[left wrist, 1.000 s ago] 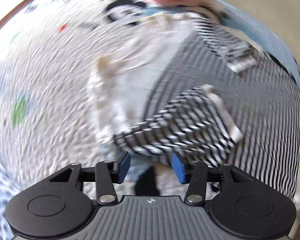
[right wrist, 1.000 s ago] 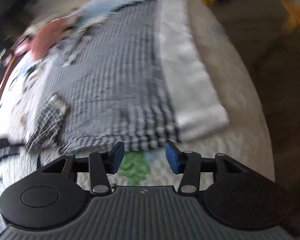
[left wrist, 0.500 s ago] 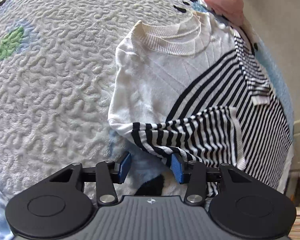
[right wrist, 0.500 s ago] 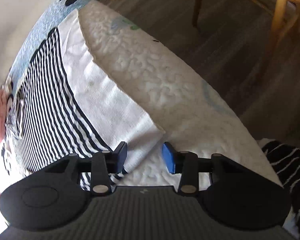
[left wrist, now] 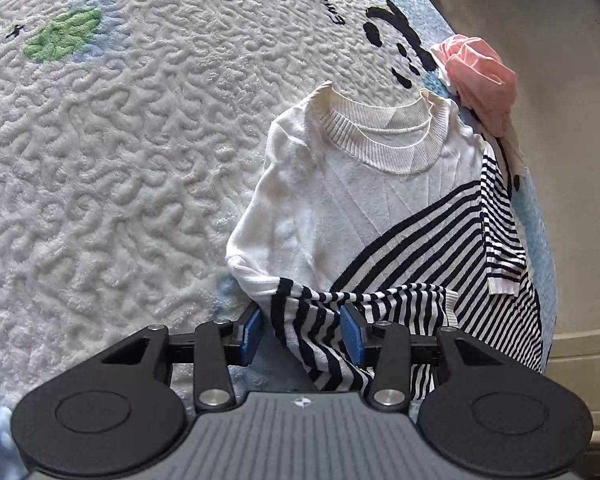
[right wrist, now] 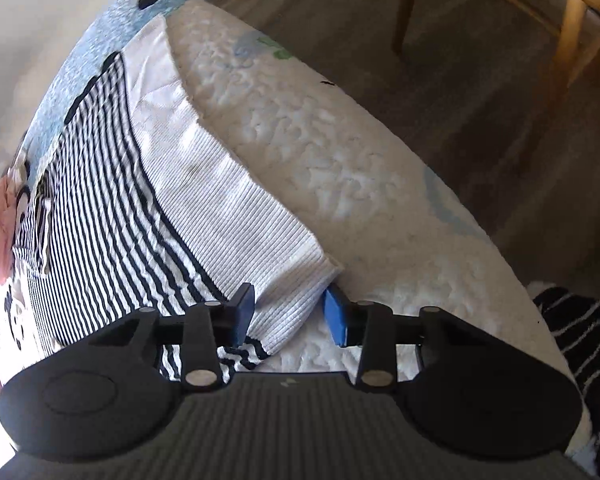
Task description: Fold clothes
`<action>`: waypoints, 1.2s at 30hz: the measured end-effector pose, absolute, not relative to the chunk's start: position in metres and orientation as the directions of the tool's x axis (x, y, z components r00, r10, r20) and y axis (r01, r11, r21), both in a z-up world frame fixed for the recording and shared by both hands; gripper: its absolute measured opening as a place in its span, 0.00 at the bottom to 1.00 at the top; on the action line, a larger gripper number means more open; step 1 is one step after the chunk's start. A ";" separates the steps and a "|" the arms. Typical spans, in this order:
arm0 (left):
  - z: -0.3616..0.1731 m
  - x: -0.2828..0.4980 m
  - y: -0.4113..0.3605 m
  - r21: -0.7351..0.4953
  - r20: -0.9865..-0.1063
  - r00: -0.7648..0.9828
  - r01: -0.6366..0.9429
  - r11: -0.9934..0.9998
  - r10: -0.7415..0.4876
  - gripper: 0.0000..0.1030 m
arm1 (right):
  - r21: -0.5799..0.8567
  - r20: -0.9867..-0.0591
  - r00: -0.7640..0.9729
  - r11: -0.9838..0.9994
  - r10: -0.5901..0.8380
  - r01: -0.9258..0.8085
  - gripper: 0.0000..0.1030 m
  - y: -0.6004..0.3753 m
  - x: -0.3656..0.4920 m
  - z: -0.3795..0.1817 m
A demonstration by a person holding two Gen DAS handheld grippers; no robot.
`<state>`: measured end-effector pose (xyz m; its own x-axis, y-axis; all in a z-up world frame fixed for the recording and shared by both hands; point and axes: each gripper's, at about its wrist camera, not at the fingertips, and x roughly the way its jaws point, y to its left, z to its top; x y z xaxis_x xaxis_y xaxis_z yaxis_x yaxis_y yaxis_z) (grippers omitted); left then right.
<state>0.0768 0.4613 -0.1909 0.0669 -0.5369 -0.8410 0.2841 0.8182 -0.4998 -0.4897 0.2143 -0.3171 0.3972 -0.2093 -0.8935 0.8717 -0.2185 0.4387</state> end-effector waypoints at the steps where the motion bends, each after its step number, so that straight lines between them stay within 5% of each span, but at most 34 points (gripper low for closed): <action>1: -0.192 0.075 0.461 -0.501 -0.840 0.075 0.276 0.820 -0.538 0.43 | 0.440 -0.893 0.398 -0.231 -0.208 0.868 0.38 0.213 -0.491 -0.317; 5: -0.193 0.071 0.460 -0.465 -0.857 0.085 0.301 0.833 -0.509 0.14 | 0.443 -0.893 0.401 -0.236 -0.204 0.865 0.36 0.211 -0.492 -0.319; 8: -0.195 0.069 0.452 -0.447 -0.865 0.079 0.332 0.831 -0.496 0.10 | 0.436 -0.896 0.400 -0.218 -0.193 0.873 0.11 0.208 -0.491 -0.320; 15: -0.178 0.067 0.433 -0.393 -0.891 0.063 0.388 0.834 -0.449 0.07 | 0.399 -0.911 0.376 -0.128 -0.169 0.908 0.07 0.199 -0.470 -0.300; 23: -0.127 0.076 0.386 -0.379 -0.899 0.051 0.409 0.830 -0.435 0.07 | 0.490 -0.871 0.478 -0.277 -0.114 0.826 0.07 0.155 -0.452 -0.263; 36: -0.074 0.124 0.189 -0.336 -0.884 0.148 0.460 0.822 -0.444 0.07 | 0.567 -0.824 0.521 -0.280 -0.225 0.775 0.07 0.007 -0.418 -0.238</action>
<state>0.1239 0.1893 -0.0738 0.1478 -0.4443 -0.8836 0.4599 0.8218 -0.3363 -0.4183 0.0075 -0.2380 0.5208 -0.2249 -0.8235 0.7748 -0.2804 0.5666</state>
